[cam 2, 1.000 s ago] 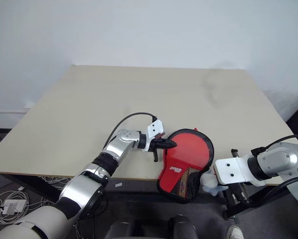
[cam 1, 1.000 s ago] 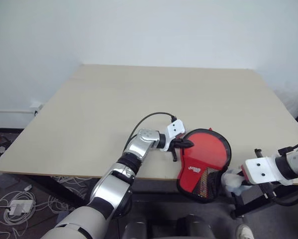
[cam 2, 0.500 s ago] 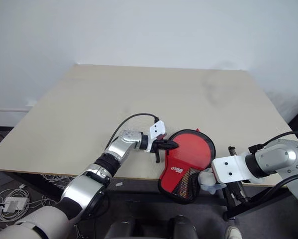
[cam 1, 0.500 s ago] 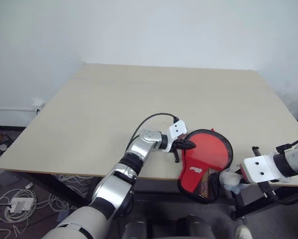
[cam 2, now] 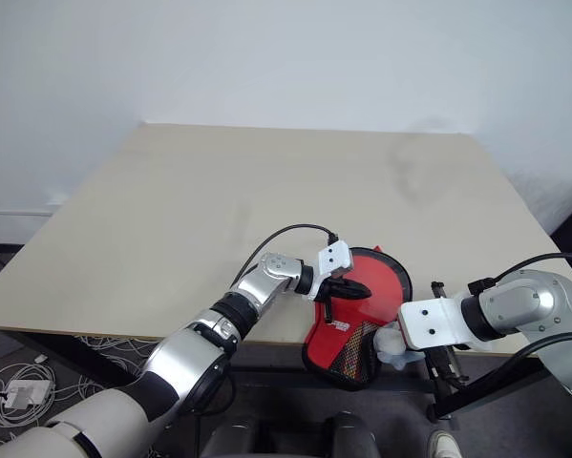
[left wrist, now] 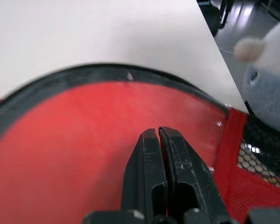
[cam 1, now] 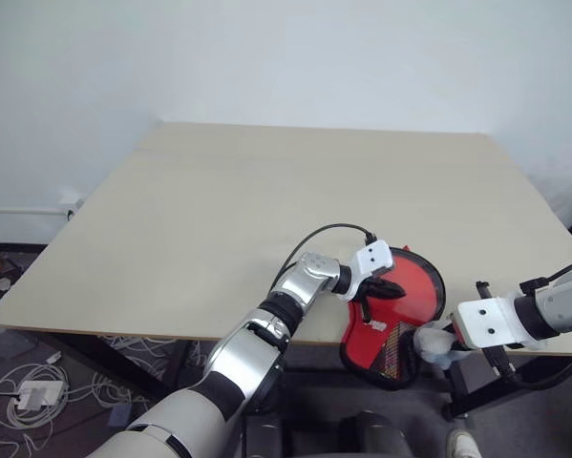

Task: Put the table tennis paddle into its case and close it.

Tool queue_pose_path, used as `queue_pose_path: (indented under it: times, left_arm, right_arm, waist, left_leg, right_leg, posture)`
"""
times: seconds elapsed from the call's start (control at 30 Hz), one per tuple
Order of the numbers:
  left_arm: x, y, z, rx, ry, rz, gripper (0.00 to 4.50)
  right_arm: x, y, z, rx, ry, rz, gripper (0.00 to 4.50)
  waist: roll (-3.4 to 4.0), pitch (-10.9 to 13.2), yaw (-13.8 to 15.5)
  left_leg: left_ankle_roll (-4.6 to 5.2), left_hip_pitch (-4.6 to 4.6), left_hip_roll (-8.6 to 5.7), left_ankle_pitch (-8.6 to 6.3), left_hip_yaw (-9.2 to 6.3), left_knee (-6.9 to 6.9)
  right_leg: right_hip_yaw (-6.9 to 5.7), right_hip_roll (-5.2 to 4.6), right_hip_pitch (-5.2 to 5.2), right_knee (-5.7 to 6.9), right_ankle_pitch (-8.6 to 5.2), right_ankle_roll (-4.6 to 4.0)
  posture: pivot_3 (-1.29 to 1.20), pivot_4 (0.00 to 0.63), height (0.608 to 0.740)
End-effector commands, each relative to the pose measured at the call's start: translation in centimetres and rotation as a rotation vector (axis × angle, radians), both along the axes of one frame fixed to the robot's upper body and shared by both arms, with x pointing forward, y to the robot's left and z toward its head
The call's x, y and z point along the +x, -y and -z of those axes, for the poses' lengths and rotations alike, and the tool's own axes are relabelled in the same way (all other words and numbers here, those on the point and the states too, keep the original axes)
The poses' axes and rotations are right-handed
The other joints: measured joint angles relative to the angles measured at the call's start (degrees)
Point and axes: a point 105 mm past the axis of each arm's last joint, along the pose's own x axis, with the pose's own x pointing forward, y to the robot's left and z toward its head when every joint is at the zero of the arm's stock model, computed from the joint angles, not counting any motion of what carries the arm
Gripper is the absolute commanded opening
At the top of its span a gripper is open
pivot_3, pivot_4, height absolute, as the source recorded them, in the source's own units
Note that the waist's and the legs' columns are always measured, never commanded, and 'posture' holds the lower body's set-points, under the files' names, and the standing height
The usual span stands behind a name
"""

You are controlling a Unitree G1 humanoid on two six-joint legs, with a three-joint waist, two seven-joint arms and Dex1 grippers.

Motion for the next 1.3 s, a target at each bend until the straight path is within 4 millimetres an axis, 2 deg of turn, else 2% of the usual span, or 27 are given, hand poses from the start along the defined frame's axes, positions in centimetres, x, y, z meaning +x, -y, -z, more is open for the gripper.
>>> queue_pose_path:
  times: [0.03,0.23,0.43,0.63,0.93,1.03,1.13,1.2,1.27,1.3]
  left_arm:
    - [0.0,0.8,-0.7,0.015,0.047,0.029,0.00]
    - [0.0,0.4,-0.1,0.028,0.037,0.027,0.00]
    - [-0.1,0.2,-0.1,0.026,0.030,0.036,0.00]
    - [0.1,-0.3,-0.2,0.029,0.022,0.041,0.00]
    - [0.5,-1.0,-0.5,0.034,0.017,0.045,0.00]
    - [0.5,-0.9,-0.6,0.033,0.017,0.046,0.00]
    - [0.6,-0.5,-0.9,0.027,0.021,0.036,0.00]
    - [0.8,-0.3,-1.1,0.019,0.022,0.023,0.00]
    - [1.0,-0.3,-1.3,0.012,0.029,0.012,0.00]
    - [1.1,-0.3,-1.4,0.004,0.030,0.003,0.00]
  right_arm:
    - [0.3,-0.6,-1.3,0.020,0.056,-0.010,0.40]
    - [-0.3,-0.2,-1.5,0.025,0.042,0.022,0.40]
    - [-2.6,0.9,-1.5,0.000,-0.016,0.035,0.40]
    - [-5.5,-0.7,-1.1,0.043,-0.084,-0.017,0.40]
    - [-8.4,-2.7,-0.5,0.077,-0.139,-0.069,0.40]
    - [-9.6,-3.0,-0.3,0.076,-0.170,-0.101,0.40]
    - [-11.0,-4.2,-0.5,0.111,-0.202,-0.149,0.40]
    - [-11.1,-4.8,-0.6,0.135,-0.194,-0.150,0.40]
    - [-9.6,-5.0,-0.4,0.155,-0.125,-0.096,0.40]
    - [-8.8,-4.9,-0.4,0.160,-0.098,-0.065,0.65]
  waist:
    - [0.00,0.0,0.0]
    - [-0.03,0.0,0.0]
    - [-0.10,0.0,0.1]
    - [-0.23,0.1,0.1]
    - [-0.32,0.1,0.1]
    - [-0.36,0.1,0.0]
    - [-0.37,0.1,0.0]
    - [-0.38,0.1,0.0]
    - [-0.44,0.1,0.0]
    - [-0.45,0.1,0.0]
  left_leg:
    - [0.00,0.00,0.01,0.00,0.00,0.00]
    - [0.02,0.01,0.06,-0.02,0.00,0.00]
    - [0.04,0.01,0.06,-0.03,-0.03,0.02]
    - [0.03,0.01,0.06,-0.04,-0.10,0.02]
    - [0.04,0.01,0.12,-0.04,-0.13,0.02]
    - [0.04,0.02,0.12,-0.04,-0.14,0.02]
    - [0.04,0.02,0.13,-0.05,-0.14,0.02]
    - [0.04,0.02,0.13,-0.05,-0.15,0.02]
    - [0.05,0.02,0.13,-0.05,-0.16,0.02]
    - [0.05,0.03,0.13,-0.05,-0.16,0.02]
  right_leg:
    - [0.00,0.00,0.00,0.00,0.00,0.00]
    - [0.00,-0.01,0.01,0.00,0.00,0.00]
    - [-0.02,-0.03,0.06,-0.01,0.00,0.01]
    - [-0.06,-0.01,0.06,-0.02,-0.01,0.02]
    - [-0.08,-0.03,0.10,-0.03,-0.02,0.02]
    - [-0.08,-0.02,0.10,-0.03,-0.02,0.02]
    - [-0.08,-0.02,0.11,-0.04,-0.02,0.03]
    - [-0.08,-0.02,0.10,-0.04,-0.02,0.03]
    - [-0.09,-0.02,0.11,-0.04,-0.03,0.03]
    - [-0.09,-0.02,0.11,-0.04,-0.03,0.03]
  posture:
    - [0.00,0.000,0.740]
    - [0.00,0.000,0.740]
    - [0.00,0.000,0.740]
    - [0.00,0.000,0.740]
    - [0.00,0.000,0.740]
    - [0.00,0.000,0.740]
    - [0.00,0.000,0.740]
    - [0.00,0.000,0.740]
    - [0.00,0.000,0.740]
    - [0.00,0.000,0.740]
